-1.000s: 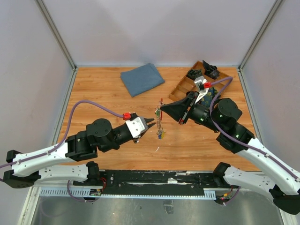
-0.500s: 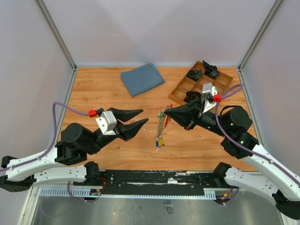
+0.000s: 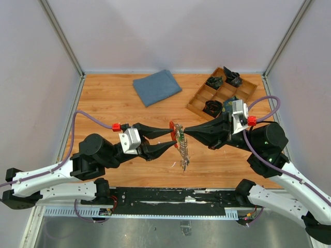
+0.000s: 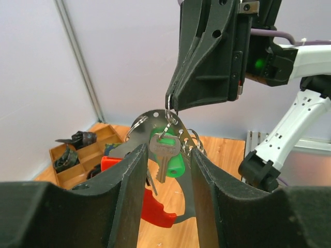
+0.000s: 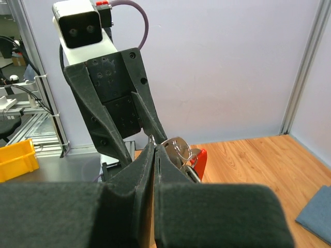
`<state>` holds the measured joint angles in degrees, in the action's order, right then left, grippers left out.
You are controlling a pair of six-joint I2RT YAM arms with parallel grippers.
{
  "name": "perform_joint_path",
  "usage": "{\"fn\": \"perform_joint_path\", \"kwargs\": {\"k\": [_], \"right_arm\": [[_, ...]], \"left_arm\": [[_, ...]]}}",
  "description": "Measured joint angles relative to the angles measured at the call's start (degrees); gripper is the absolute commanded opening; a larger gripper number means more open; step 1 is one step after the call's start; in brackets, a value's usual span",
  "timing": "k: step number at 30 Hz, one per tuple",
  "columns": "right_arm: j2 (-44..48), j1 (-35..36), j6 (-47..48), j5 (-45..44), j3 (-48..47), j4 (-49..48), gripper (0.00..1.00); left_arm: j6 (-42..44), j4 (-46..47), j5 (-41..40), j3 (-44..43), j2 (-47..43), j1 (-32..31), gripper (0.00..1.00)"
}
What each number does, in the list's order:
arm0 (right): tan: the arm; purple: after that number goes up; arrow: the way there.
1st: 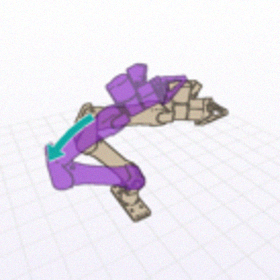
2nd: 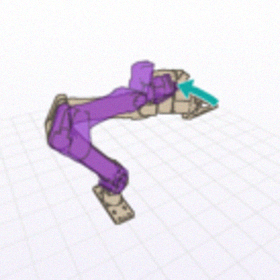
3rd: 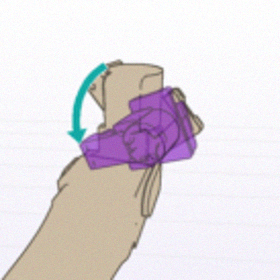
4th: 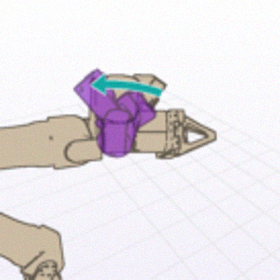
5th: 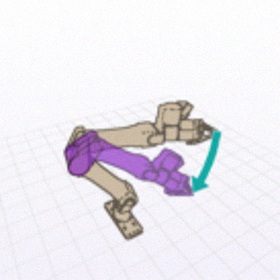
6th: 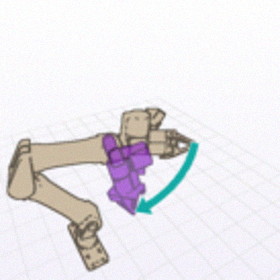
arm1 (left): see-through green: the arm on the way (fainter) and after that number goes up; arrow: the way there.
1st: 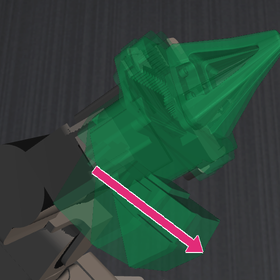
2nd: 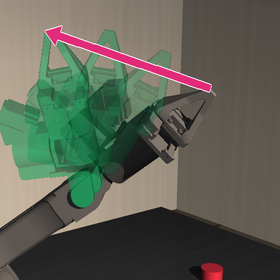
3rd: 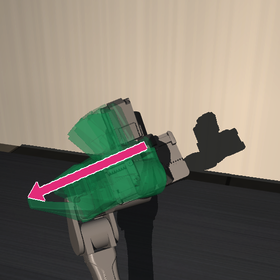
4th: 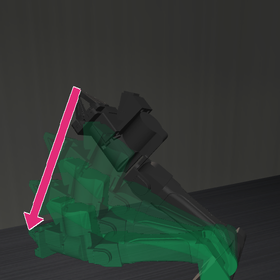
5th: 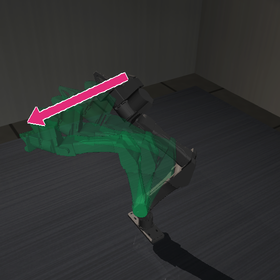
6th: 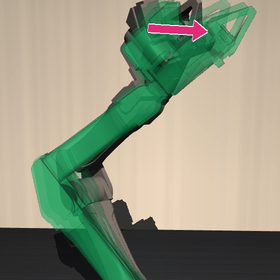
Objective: Put the keys on the keyring
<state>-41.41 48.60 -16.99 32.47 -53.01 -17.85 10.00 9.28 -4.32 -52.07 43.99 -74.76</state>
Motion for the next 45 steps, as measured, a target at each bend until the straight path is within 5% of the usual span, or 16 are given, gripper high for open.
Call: {"fn": "perform_joint_path", "kwargs": {"k": [10, 31, 35, 40, 45], "right_arm": [[-0.66, 0.0, 0.5, 2.99, 0.0, -0.31, 0.01], [-1.31, 0.0, 0.5, 5.55, 0.0, -0.33, 0.01], [-1.31, 0.0, 0.55, 5.9, 0.0, -0.35, 0.01], [-1.31, 0.0, 0.85, 6.8, -0.07, -0.31, 0.01], [-1.42, -0.02, 2.86, 7.72, -1.97, 3.06, 0.19]], "left_arm": [[-0.44, 1.7, 2.73, -0.55, 0.46, 0.0, 0.41], [-0.87, 2.67, 3.61, -0.96, 2.67, 0.0, 0.13], [-1.09, 2.64, 3.82, -0.96, 2.67, 0.0, 0.02], [-1.33, 2.62, 3.63, -0.96, 2.69, 0.0, 0.0], [-1.25, 0.9, 2.23, -2.54, 3.41, -0.02, 0.0]]}}
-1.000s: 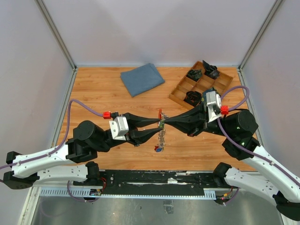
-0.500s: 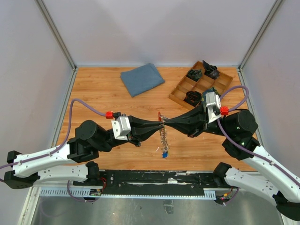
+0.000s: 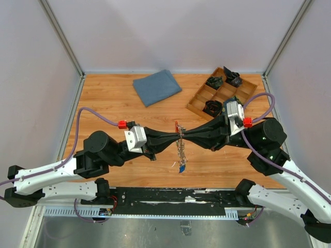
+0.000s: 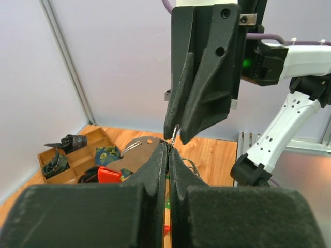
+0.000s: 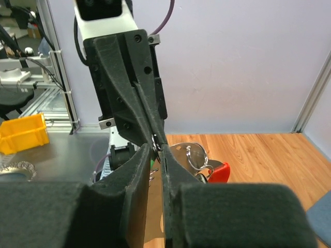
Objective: Put the keys on the keyring
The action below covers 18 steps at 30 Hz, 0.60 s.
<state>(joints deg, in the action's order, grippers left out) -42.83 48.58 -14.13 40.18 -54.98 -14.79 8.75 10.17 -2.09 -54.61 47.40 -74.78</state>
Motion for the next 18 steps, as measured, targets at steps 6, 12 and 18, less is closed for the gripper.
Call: {"fn": "perform_joint_path", "kwargs": {"k": [6, 12, 18], "right_arm": [[0.28, 0.02, 6.14, 0.74, -6.1, 12.26, 0.32], [0.55, 0.02, 15.61, 0.57, -15.15, 29.2, 0.32], [-2.32, 0.02, 23.93, 0.35, -21.14, 41.62, 0.34]], "left_arm": [[1.92, -7.63, -1.51, -4.55, 1.6, -0.02, 0.01], [5.79, -20.28, -2.38, -11.87, 4.9, -0.02, 0.0], [9.03, -33.42, -2.01, -19.85, 11.21, -0.02, 0.0]]}}
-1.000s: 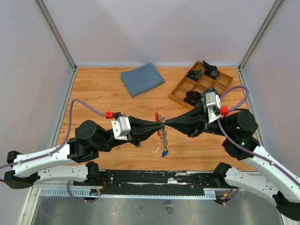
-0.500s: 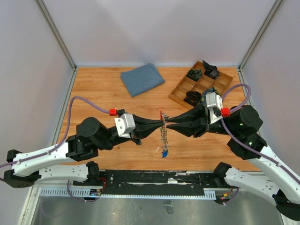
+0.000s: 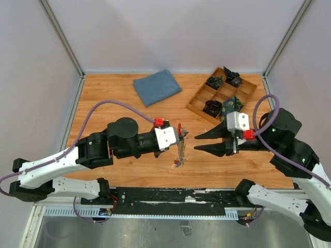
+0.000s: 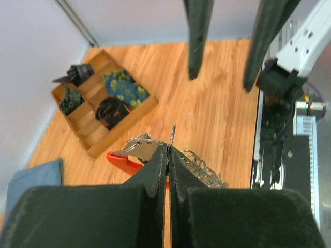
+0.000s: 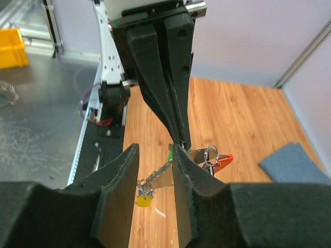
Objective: Put the keys on the keyring
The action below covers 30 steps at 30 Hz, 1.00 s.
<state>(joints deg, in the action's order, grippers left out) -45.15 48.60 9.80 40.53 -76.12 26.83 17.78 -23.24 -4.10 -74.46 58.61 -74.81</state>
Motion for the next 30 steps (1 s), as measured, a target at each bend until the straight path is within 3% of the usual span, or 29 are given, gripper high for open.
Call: {"fn": "perform_joint_path", "kwargs": {"k": [6, 14, 30], "right_arm": [[-2.34, 0.0, 4.96, -0.28, 1.25, 5.03, 0.36], [0.33, 0.0, 6.84, -1.16, 11.47, 0.35, 0.35], [1.55, 0.22, 5.33, -0.96, 20.74, -14.19, 0.24]], "left_arm": [[2.16, -11.74, 0.37, -6.25, 5.86, 0.0, 0.0], [3.82, -22.05, 0.74, -11.82, 9.64, 0.0, 0.01], [4.94, -28.04, 1.25, -14.49, 12.92, 0.0, 0.01]]}}
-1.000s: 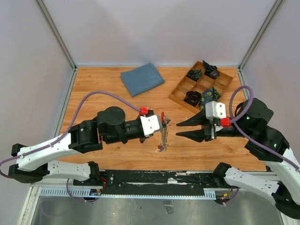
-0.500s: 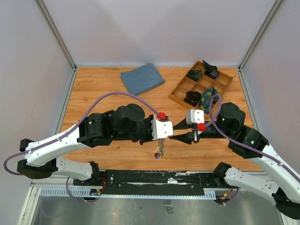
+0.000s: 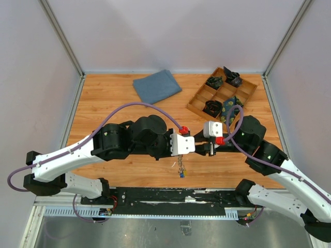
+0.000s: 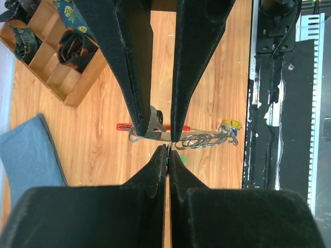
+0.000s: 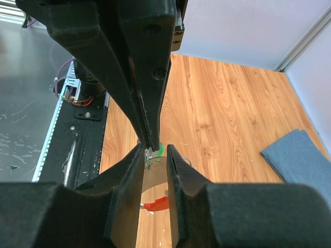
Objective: Put the keys on the keyring
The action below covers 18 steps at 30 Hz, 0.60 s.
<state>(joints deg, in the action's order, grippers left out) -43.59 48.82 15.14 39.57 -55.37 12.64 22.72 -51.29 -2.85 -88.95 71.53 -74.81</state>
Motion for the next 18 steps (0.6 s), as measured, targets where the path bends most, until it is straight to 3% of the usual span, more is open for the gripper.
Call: {"fn": "perform_joint_path", "kwargs": {"k": [10, 18], "right_arm": [[0.0, 0.2, -0.02, 0.11, 1.05, -0.39, 0.27], [0.2, 0.22, -0.11, 0.52, 1.62, -0.42, 0.21]], "left_arm": [[0.0, -0.09, 0.0, -0.02, 0.02, 0.0, 0.01], [-0.02, -0.02, 0.0, -0.02, 0.02, 0.0, 0.01]]}}
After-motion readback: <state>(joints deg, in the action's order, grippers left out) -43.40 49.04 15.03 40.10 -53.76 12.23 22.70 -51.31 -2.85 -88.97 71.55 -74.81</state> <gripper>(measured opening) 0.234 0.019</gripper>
